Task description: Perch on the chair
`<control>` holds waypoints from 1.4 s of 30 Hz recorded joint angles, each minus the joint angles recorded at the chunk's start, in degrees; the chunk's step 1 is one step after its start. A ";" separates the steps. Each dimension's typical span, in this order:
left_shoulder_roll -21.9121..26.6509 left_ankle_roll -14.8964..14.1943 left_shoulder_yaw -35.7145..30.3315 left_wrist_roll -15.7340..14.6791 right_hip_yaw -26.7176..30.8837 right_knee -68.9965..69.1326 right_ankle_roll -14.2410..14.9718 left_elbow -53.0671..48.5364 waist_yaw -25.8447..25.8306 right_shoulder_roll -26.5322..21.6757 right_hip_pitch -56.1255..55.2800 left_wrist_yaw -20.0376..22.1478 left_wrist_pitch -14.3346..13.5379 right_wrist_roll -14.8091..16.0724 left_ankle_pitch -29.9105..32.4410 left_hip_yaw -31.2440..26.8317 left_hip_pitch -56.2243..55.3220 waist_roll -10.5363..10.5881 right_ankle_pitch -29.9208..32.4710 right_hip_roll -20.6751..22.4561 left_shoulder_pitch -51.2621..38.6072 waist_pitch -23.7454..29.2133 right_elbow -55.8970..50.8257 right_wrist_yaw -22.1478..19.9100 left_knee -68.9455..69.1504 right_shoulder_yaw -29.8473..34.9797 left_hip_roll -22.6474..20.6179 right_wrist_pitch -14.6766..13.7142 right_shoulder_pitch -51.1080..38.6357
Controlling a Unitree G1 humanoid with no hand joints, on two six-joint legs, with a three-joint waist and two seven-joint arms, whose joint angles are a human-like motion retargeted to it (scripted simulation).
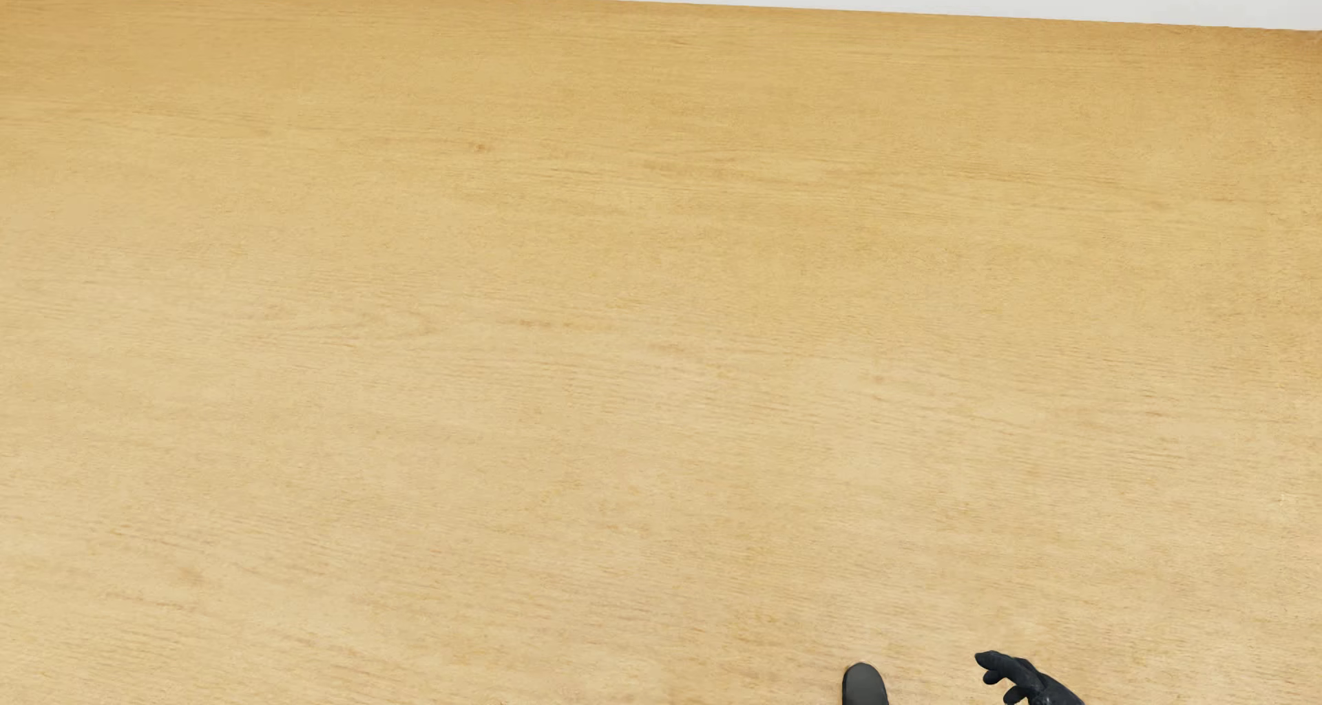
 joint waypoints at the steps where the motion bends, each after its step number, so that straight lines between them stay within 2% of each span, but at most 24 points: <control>1: 0.39 1.35 0.52 -0.22 -0.28 3.33 -0.79 -0.80 -0.30 0.24 -1.23 0.84 -0.13 -0.28 0.14 0.71 0.34 0.05 -4.36 1.95 -0.18 0.93 0.69 0.13 -1.04 1.06 -1.01 -0.04 -1.36; 2: 0.62 2.24 1.08 -0.77 -0.28 8.19 -3.54 -1.43 -0.83 0.17 -2.27 1.05 -0.09 -1.88 1.60 0.83 0.55 -0.29 -10.97 3.82 0.09 1.23 0.44 0.63 -2.96 2.06 -2.04 0.19 -1.78; 3: 0.02 -0.56 -0.07 0.41 -1.57 11.62 -6.18 -0.29 -1.17 0.16 -1.17 3.76 -4.14 -1.46 3.58 1.82 1.98 0.26 -15.11 5.43 -0.81 3.16 1.04 -0.29 -5.80 5.10 -2.41 -1.41 -2.99; 5: -0.74 0.04 -0.23 2.14 -4.94 16.35 -9.29 0.57 -1.27 -0.59 1.09 1.98 -3.68 -2.59 5.67 3.52 2.64 0.38 -19.38 7.83 -1.66 3.86 0.36 1.37 -9.94 4.50 -3.27 -1.83 -3.90; 7: -1.64 1.41 0.63 3.05 -5.92 19.22 -10.87 1.25 -1.18 -1.15 3.23 -0.45 -3.49 -3.47 6.42 3.87 1.47 0.07 -20.79 9.44 -2.50 3.95 0.42 2.03 -11.24 5.27 -4.25 -1.79 -4.88; 12: -2.71 2.40 -0.36 3.32 -7.45 8.81 -11.74 0.77 0.15 -1.63 10.56 -0.50 -3.58 -3.49 6.16 4.21 -3.47 -0.20 -20.07 11.42 -4.55 4.12 0.99 2.54 -8.97 5.56 -4.71 -1.29 -7.20; 13: -2.40 2.33 -0.63 3.01 -7.37 7.34 -11.43 0.24 0.36 -1.29 11.15 0.25 -4.01 -3.37 6.00 4.21 -4.03 -0.78 -19.97 11.52 -4.57 4.39 0.90 2.05 -8.36 5.90 -4.68 -1.34 -7.60; 15: -1.90 2.10 -0.90 3.16 -7.60 4.02 -12.63 -0.37 0.46 -0.60 12.68 1.05 -4.66 -3.53 6.07 4.95 -3.98 -1.97 -19.92 11.50 -4.60 5.13 0.91 1.89 -7.78 5.98 -4.61 -1.20 -8.18; 18: -1.58 2.20 -0.48 3.19 -7.20 4.46 -12.23 -1.35 0.67 -0.88 11.78 0.02 -3.98 -4.85 5.29 4.47 -7.23 -1.37 -18.09 12.76 -5.26 6.05 -0.38 2.92 -1.43 6.33 -2.99 -0.65 -8.58; 20: -1.16 1.46 -0.41 4.74 -6.73 8.84 -12.55 -2.90 0.49 -1.36 9.01 -0.61 -3.67 -5.88 4.21 2.27 -11.87 -1.19 -19.98 13.33 -6.63 7.60 -1.27 2.73 5.59 6.17 -2.03 -0.89 -9.90; 23: -0.94 1.27 -2.21 5.58 -5.54 17.03 -11.87 -3.53 0.83 -1.76 3.18 -1.91 -2.75 -4.93 2.36 -2.08 -16.58 -1.75 -22.50 13.15 -9.20 9.66 -1.42 2.08 14.54 6.72 -3.18 -0.25 -11.85; 26: -1.44 -0.25 -2.62 6.29 -4.66 24.67 -10.79 -4.37 0.30 -2.65 -3.73 -2.15 -2.64 -5.06 2.82 -2.27 -19.83 -0.94 -24.18 12.42 -12.35 11.78 -2.33 1.99 19.18 8.45 -3.59 -0.33 -15.46; 28: -1.22 2.67 -2.52 7.19 -3.50 30.93 -12.18 -5.37 -0.62 -2.31 -8.82 -1.66 -3.02 -5.24 -0.82 -1.81 -21.42 -0.57 -26.04 12.76 -14.73 13.30 -2.63 1.13 19.43 9.22 -3.73 -1.28 -18.54; 30: -1.21 2.66 -3.20 8.77 -2.35 37.93 -12.62 -5.94 -0.84 -2.35 -14.15 -2.74 -3.24 -5.25 -2.54 -2.91 -27.21 -0.28 -28.22 12.73 -18.27 15.61 -3.64 0.67 26.64 9.84 -4.23 -1.76 -21.47; 31: -0.64 4.77 -4.27 4.46 -1.51 41.60 -13.41 -7.37 -0.47 -1.34 -18.14 -1.33 -0.86 -5.15 -3.68 -4.20 -31.01 -1.11 -30.08 12.98 -18.19 14.10 -3.52 2.05 30.20 6.88 -3.76 -0.65 -21.49; 34: -0.13 5.13 -5.09 4.54 -0.76 49.67 -12.93 -8.44 -0.58 0.24 -25.67 -1.07 -0.38 -4.13 -6.52 -5.19 -38.47 -1.45 -32.40 12.74 -22.12 15.77 -3.11 1.20 38.40 7.60 -3.50 -0.66 -25.19; 38: 0.49 4.51 -7.30 4.80 -0.04 56.96 -11.84 -9.30 -0.73 1.12 -33.24 -0.93 -0.06 -4.79 -8.20 -6.53 -46.65 -1.42 -33.29 12.54 -26.87 17.90 -4.01 1.45 46.76 8.64 -2.76 -0.62 -29.45; 42: 0.57 4.47 -9.34 3.95 1.17 63.27 -11.98 -8.93 -0.82 1.45 -39.78 -0.25 0.24 -4.58 -9.24 -7.72 -53.01 -2.03 -33.98 12.99 -31.89 20.50 -5.35 0.63 53.30 10.47 -2.97 -0.71 -33.50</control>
